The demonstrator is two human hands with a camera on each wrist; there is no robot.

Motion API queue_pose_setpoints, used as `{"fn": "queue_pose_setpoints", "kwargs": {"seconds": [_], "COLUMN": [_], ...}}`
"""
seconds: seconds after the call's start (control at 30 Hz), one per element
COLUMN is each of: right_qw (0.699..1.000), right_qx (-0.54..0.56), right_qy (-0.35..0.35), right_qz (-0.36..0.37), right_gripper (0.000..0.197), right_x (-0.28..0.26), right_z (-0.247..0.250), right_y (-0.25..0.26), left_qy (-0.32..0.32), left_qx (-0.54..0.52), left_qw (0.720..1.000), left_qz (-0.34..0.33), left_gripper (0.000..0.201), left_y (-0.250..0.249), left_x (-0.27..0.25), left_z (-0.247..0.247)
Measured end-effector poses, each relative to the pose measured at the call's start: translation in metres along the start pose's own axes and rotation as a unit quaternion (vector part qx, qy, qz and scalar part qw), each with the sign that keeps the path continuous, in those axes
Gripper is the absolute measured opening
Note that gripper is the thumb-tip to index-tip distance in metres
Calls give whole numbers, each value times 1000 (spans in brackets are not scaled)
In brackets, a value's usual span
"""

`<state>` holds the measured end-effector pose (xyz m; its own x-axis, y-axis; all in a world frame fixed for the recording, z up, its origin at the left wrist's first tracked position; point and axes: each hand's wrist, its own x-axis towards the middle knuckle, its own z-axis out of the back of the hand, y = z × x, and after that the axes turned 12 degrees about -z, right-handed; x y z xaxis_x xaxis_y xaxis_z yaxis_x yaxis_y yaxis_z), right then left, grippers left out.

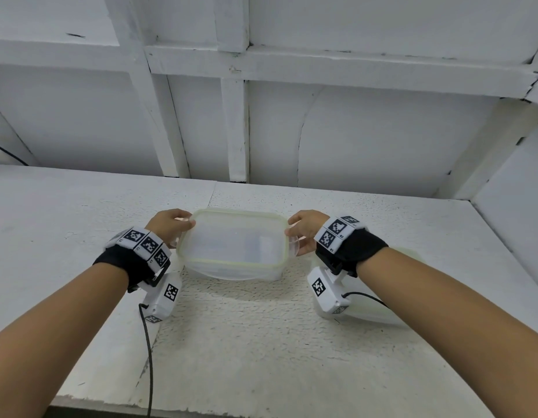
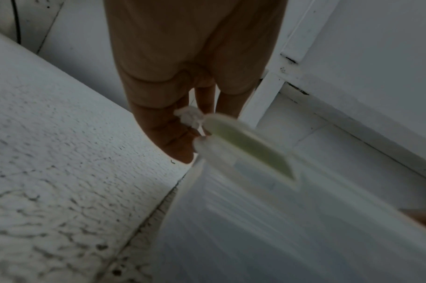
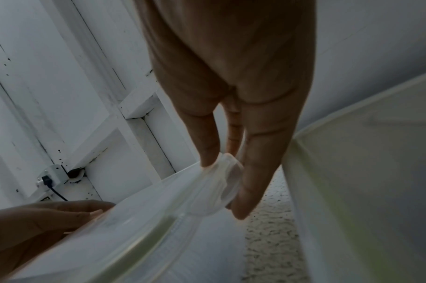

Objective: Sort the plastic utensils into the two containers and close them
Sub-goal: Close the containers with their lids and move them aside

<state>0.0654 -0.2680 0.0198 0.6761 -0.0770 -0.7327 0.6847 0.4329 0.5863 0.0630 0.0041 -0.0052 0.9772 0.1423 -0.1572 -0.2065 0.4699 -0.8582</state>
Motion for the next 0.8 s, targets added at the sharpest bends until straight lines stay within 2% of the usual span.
{"fn": "queue_pose_setpoints", "kwargs": {"seconds": [0.1,0.2,0.33,0.43,0.53,0.6,0.63,0.8], "right_qw": [1000,1000,999,1000,998,991,986,980], "right_qx": [14,12,26,11,-28,-73,-97,-153], "right_qy": [6,6,2,2,-54,-114,-133,-124], "right_qz": [6,13,26,28,27,23,28,20], "right_gripper": [16,14,22,18,17,19,19,19], "right_x": [3,3,4,5,6,7,8,4], "right_z": [1,1,2,3,1,-2,-4,-11], "right_y": [-3,-3,-4,-5,0,3,5,11], "left_qy": [2,2,12,23,-1,-10,-4,8], "left_qx": [11,14,39,56,174,252,271,236], "left_qw": [1000,1000,999,998,985,967,962,972], "left_qz": [-4,3,0,3,-19,-38,-40,-17], "left_gripper": [35,36,35,38,46,28,25,22], "left_y": [-4,-6,-6,-6,-8,-11,-12,-11], "left_x": [-3,-3,-5,-6,-4,-5,-5,-5], "left_z": [-1,-3,-3,-2,0,2,2,2]}}
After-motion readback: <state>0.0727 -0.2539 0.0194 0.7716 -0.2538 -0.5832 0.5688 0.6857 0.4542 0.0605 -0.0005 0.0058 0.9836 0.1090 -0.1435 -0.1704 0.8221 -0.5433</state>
